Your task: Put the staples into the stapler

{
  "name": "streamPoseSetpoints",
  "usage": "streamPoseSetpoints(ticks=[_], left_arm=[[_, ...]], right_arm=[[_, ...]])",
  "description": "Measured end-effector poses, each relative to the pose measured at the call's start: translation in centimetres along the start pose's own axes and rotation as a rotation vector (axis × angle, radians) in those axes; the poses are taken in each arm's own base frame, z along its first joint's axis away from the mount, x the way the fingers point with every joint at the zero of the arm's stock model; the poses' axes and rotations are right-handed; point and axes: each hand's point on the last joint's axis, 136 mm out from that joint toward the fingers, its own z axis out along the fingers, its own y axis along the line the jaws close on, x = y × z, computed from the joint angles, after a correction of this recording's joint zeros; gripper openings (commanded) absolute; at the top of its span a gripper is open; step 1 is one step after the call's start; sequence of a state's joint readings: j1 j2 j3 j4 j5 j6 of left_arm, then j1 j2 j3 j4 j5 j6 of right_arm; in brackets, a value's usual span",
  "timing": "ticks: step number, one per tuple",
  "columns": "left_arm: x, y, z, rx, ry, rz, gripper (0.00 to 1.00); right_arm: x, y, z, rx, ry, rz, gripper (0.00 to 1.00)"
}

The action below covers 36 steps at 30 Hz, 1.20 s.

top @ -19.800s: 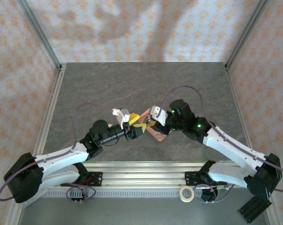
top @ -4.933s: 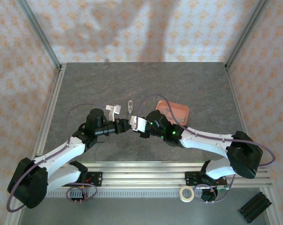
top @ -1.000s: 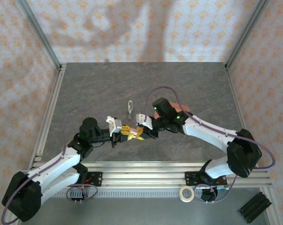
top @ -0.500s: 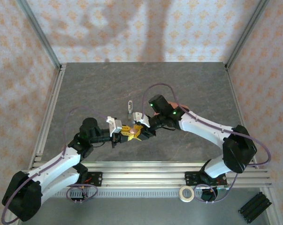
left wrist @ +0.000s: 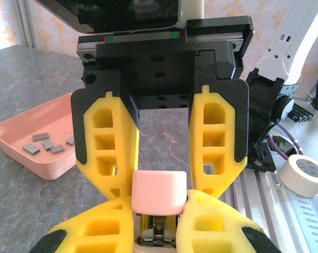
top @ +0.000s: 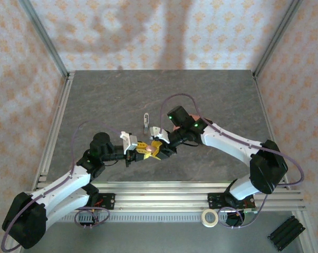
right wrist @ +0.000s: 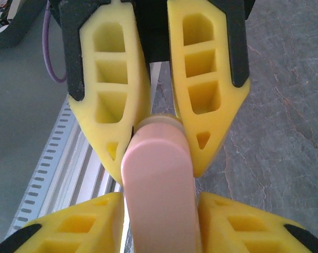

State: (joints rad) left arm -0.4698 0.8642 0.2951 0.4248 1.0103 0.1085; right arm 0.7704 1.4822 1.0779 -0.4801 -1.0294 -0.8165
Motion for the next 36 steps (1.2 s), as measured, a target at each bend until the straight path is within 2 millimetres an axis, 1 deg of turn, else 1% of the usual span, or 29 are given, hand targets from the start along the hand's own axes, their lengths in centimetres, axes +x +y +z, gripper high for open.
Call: streamPoseSetpoints(ticks=[2, 4, 5, 8, 9, 10, 12, 14, 15, 19, 22, 27, 30, 36], left_arm=[[0.1, 0.0, 0.0, 0.000, 0.003, 0.002, 0.08], [0.2, 0.0, 0.0, 0.000, 0.006, -0.001, 0.08], [0.2, 0.0, 0.0, 0.001, 0.007, -0.003, 0.08], [0.3, -0.1, 0.0, 0.007, 0.011, -0.006, 0.08], [0.3, -0.1, 0.0, 0.006, 0.012, -0.008, 0.10], [0.4, -0.1, 0.0, 0.006, 0.014, -0.011, 0.17], [0.4, -0.1, 0.0, 0.005, 0.014, -0.013, 0.34], [0.4, 0.0, 0.0, -0.004, 0.015, -0.022, 0.46], [0.3, 0.2, 0.0, -0.016, 0.010, -0.020, 0.50], [-0.8, 1.1, -0.4, -0.086, -0.031, -0.040, 0.52], [-1.5, 2.1, -0.7, -0.150, -0.063, -0.093, 0.52], [-2.1, 3.3, -1.2, -0.228, -0.102, -0.208, 0.52], [-2.1, 4.1, -1.5, -0.277, -0.113, -0.267, 0.52], [-0.8, 5.0, -1.5, -0.330, -0.063, -0.360, 0.52]], right_arm=[[0.0, 0.0, 0.0, -0.001, 0.002, 0.002, 0.40], [0.1, 0.0, 0.0, 0.001, 0.001, 0.003, 0.38], [0.1, 0.0, 0.0, 0.001, 0.001, 0.002, 0.33], [0.1, -0.1, -0.1, 0.004, 0.000, 0.002, 0.15], [0.1, -0.2, -0.1, 0.005, 0.000, -0.004, 0.11], [0.1, -0.2, -0.1, 0.007, 0.001, -0.003, 0.10], [0.1, -0.3, -0.1, 0.013, 0.004, -0.005, 0.07], [0.0, -0.5, -0.2, 0.024, 0.004, -0.007, 0.06], [0.0, -0.6, -0.2, 0.032, 0.005, -0.005, 0.05], [0.5, -1.1, -0.4, 0.080, 0.014, -0.007, 0.04], [0.9, -1.6, -0.7, 0.144, 0.014, -0.011, 0.04], [1.7, -3.0, -1.3, 0.276, 0.011, -0.009, 0.03], [1.8, -3.6, -1.6, 0.323, 0.001, -0.009, 0.03], [1.1, -4.2, -2.0, 0.374, -0.036, -0.027, 0.02]])
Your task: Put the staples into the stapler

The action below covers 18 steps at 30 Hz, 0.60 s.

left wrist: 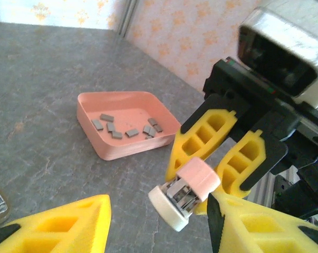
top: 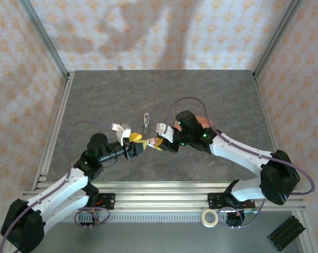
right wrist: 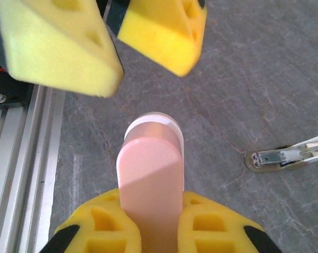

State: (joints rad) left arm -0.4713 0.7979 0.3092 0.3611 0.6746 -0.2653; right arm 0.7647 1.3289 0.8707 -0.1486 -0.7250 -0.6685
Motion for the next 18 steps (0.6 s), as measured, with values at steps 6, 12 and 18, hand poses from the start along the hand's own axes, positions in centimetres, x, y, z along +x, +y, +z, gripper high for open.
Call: streamPoseSetpoints(ticks=[6, 12, 18], left_arm=[[0.9, 0.6, 0.5, -0.014, 0.041, -0.047, 0.52], [1.2, 0.9, 0.8, -0.021, 0.056, -0.058, 0.50], [0.8, 1.1, 0.9, -0.037, 0.047, -0.055, 0.49]], right_arm=[[-0.4, -0.2, 0.0, 0.012, -0.024, -0.008, 0.01], [-0.3, -0.2, 0.0, 0.014, -0.026, -0.010, 0.00], [-0.4, -0.2, -0.3, 0.022, -0.039, -0.018, 0.00]])
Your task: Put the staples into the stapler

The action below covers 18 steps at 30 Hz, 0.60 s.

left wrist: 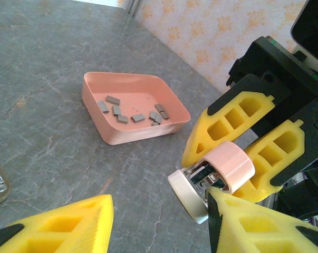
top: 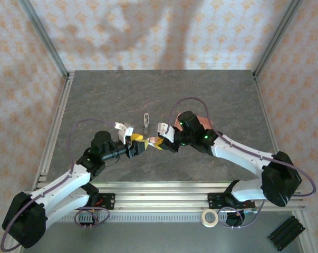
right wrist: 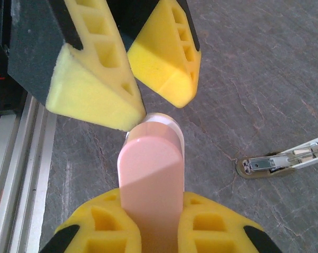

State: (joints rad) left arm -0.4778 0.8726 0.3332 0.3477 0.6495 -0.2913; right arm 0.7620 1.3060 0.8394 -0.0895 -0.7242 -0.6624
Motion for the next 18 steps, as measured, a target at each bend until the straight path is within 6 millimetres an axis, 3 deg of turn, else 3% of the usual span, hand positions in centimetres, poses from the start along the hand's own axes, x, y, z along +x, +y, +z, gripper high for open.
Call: streamPoseSetpoints(ticks=[6, 18], left_arm=[[-0.5, 0.2, 0.6, -0.009, 0.006, -0.004, 0.47], [1.0, 0.2, 2.0, 0.000, 0.073, -0.017, 0.47]], right_arm=[[0.0, -0.4, -0.3, 0.023, -0.011, -0.003, 0.00], [1.2, -0.3, -0.9, 0.060, 0.004, 0.020, 0.00]])
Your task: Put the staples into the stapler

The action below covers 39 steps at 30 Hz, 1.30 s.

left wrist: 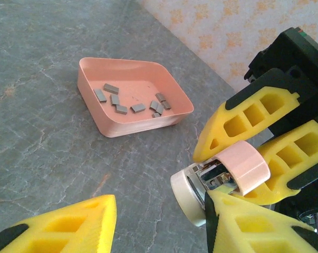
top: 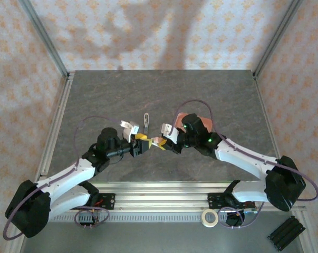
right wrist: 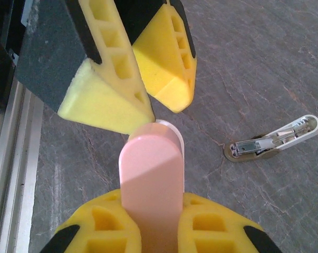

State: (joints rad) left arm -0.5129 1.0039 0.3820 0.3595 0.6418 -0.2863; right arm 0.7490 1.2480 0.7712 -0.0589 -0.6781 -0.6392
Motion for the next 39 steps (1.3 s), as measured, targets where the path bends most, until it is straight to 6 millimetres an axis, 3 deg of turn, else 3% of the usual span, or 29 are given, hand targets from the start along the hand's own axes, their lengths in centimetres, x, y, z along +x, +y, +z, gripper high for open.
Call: streamPoseSetpoints(ticks=[8, 13, 30, 37, 39], left_arm=[[0.5, -0.4, 0.9, 0.006, 0.034, 0.026, 0.46], [-0.4, -0.8, 1.0, 0.009, 0.016, 0.055, 0.46], [0.3, -0.1, 2.2, -0.009, 0.064, 0.042, 0.44], [4.3, 3.3, 2.5, -0.138, 0.180, -0.023, 0.44], [5.0, 3.6, 2.4, -0.151, 0.193, -0.030, 0.45]], right_arm=[[0.2, -0.1, -0.3, 0.017, 0.003, 0.016, 0.00], [-0.3, -0.4, -1.0, 0.044, -0.011, 0.006, 0.00], [0.5, -0.6, -1.2, 0.069, 0.009, 0.015, 0.00], [-3.7, 1.2, -3.1, 0.018, -0.145, -0.070, 0.00], [-4.0, 1.5, -3.1, 0.007, -0.158, -0.078, 0.00]])
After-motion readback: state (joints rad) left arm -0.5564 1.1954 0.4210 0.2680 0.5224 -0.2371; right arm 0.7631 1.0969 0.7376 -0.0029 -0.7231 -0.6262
